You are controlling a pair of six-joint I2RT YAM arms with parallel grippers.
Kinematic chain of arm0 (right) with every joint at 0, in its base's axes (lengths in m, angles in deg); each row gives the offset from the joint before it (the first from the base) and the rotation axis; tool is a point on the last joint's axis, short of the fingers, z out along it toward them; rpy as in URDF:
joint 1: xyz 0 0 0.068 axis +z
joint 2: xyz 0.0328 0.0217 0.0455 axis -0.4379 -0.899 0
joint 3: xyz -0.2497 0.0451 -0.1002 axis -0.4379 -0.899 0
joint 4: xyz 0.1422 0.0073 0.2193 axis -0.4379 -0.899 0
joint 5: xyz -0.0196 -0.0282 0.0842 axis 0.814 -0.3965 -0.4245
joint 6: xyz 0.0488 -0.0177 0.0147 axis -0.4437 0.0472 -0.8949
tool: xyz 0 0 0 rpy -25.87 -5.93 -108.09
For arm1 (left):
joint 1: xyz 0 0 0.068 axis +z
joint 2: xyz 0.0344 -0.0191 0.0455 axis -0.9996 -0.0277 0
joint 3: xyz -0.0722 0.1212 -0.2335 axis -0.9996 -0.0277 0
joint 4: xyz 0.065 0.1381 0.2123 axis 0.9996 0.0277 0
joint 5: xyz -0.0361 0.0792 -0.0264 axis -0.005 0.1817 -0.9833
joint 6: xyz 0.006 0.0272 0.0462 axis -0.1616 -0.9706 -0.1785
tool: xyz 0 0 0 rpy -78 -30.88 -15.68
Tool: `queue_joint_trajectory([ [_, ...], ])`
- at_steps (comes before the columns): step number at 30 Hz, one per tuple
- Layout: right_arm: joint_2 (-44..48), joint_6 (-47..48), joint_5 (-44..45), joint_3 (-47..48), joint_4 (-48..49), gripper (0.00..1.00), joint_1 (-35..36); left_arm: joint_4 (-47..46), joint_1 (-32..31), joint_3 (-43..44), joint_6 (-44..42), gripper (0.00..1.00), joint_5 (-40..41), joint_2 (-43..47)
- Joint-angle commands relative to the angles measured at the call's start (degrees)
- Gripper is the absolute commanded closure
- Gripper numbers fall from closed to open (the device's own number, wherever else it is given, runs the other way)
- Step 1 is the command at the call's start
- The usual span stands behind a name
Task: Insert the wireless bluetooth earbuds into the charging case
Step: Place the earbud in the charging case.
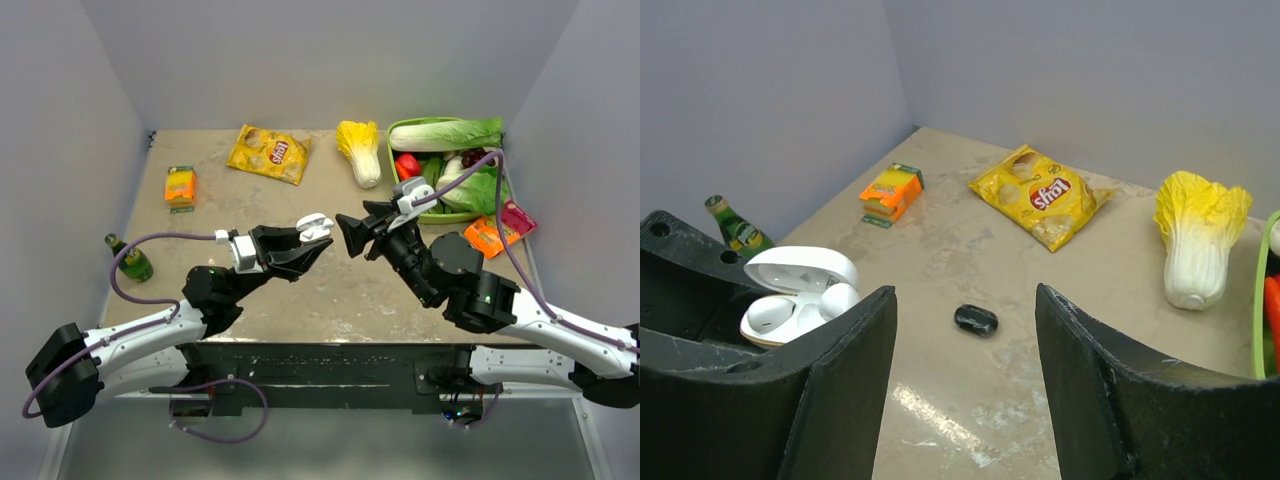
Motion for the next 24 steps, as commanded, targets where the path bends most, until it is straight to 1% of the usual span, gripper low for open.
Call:
queue_joint_trajectory([
  [1, 0.5, -1.1, -2.8, 1.9, 0.7, 0.4, 0.3, -3.2, 0.0, 0.7, -1.6, 1.0, 1.5, -0.1],
  [24, -0.7, -3.1, -9.0, 1.5, -1.0, 0.41, 0.3, -3.8, 0.0, 3.9, -1.2, 1.0, 2.8, -3.7],
])
